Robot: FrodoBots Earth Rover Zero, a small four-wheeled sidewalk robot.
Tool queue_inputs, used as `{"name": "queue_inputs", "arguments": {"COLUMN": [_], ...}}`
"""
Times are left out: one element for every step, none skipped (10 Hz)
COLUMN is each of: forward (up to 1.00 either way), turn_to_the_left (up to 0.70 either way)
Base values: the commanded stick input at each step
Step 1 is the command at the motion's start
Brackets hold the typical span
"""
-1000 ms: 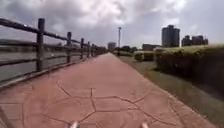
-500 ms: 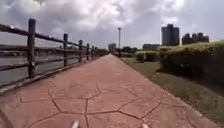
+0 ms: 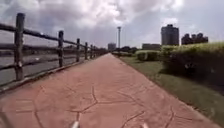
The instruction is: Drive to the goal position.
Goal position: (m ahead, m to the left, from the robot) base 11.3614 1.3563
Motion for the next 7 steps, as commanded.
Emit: {"name": "queue_inputs", "arguments": {"forward": [0.7, 0.7, 0.7, 0.7, 0.7, 0.7, 0.7], "turn_to_the_left": [0.02, 0.05, 0.24, 0.34, 0.28, 0.05, 0.0]}}
